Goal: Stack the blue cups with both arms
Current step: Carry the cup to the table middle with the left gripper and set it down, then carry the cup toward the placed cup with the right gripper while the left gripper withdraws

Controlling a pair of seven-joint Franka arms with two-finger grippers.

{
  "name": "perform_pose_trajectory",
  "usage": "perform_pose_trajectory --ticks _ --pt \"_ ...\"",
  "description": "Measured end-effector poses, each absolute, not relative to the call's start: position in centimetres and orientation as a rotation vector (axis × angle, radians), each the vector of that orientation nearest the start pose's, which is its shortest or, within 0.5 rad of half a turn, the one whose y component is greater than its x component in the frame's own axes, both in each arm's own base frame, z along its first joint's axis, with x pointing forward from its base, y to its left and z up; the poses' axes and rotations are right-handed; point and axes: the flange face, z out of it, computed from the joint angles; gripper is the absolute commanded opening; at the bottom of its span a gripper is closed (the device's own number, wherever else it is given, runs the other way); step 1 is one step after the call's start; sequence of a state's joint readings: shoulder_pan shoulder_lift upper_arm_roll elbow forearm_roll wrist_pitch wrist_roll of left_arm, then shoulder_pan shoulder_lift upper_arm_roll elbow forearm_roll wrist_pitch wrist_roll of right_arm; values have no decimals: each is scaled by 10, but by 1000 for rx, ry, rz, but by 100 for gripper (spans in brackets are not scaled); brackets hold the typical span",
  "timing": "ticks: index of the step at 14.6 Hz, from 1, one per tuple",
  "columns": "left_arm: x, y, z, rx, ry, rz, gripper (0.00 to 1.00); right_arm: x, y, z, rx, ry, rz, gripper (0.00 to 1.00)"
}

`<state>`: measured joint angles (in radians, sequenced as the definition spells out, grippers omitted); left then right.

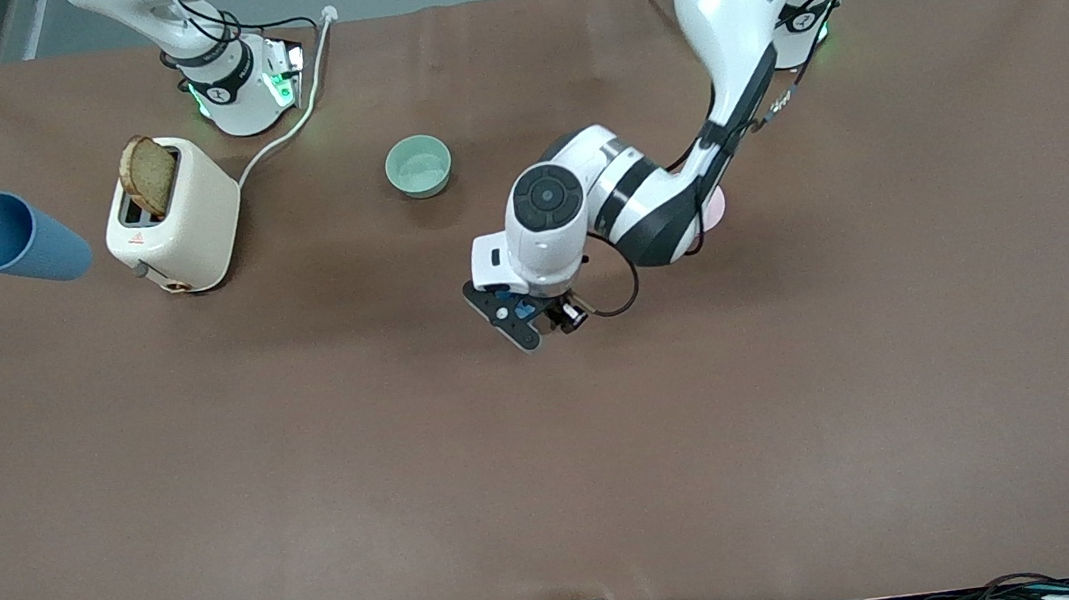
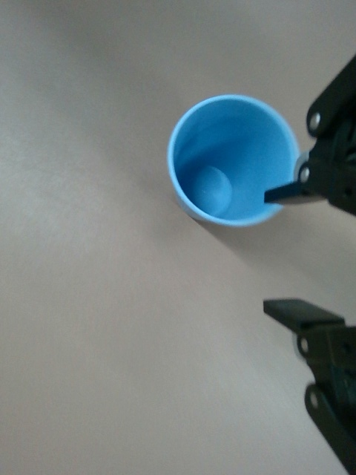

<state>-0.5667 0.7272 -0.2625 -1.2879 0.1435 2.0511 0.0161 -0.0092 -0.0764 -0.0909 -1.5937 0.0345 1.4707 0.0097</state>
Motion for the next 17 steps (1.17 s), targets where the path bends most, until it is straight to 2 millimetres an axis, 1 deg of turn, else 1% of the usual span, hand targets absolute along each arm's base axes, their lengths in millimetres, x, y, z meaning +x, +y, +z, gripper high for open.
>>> perform_pose_trajectory --ticks 1,2,3,4,5,6,8,9,10,11,13,15,17 --pt "553 -497 360 -2931 1269 -88 100 518 -50 646 -3093 165 69 2" --pt "567 -473 389 -2942 1208 -109 100 518 -50 646 -3093 166 69 2" --pt "585 -437 416 -2958 1122 -115 100 518 -51 646 -3093 167 68 2" --pt "607 -394 439 -2978 1022 -122 100 518 -51 646 -3093 167 68 2" --pt "629 -348 458 -3000 919 -140 100 518 -50 646 -3093 165 67 2" --pt "649 -300 472 -3023 812 -162 100 518 -49 647 -3094 163 62 2" --pt "679 -212 489 -3065 594 -197 100 521 -43 648 -3090 193 38 2" --pt "688 -175 494 -3083 482 -207 100 524 -33 648 -3085 211 16 2" --pt "693 -146 500 -3093 389 -220 100 529 -17 648 -3080 232 -9 2" --pt "695 -126 507 -3097 321 -231 100 534 4 646 -3074 263 -32 2" --pt "689 -96 526 -3071 215 -213 100 545 52 636 -3060 312 -66 2" --pt "679 -67 557 -3022 120 -229 100 557 102 619 -3035 323 -83 2" --pt "662 -42 589 -3098 8 -227 100 569 143 596 -2969 320 -73 2"
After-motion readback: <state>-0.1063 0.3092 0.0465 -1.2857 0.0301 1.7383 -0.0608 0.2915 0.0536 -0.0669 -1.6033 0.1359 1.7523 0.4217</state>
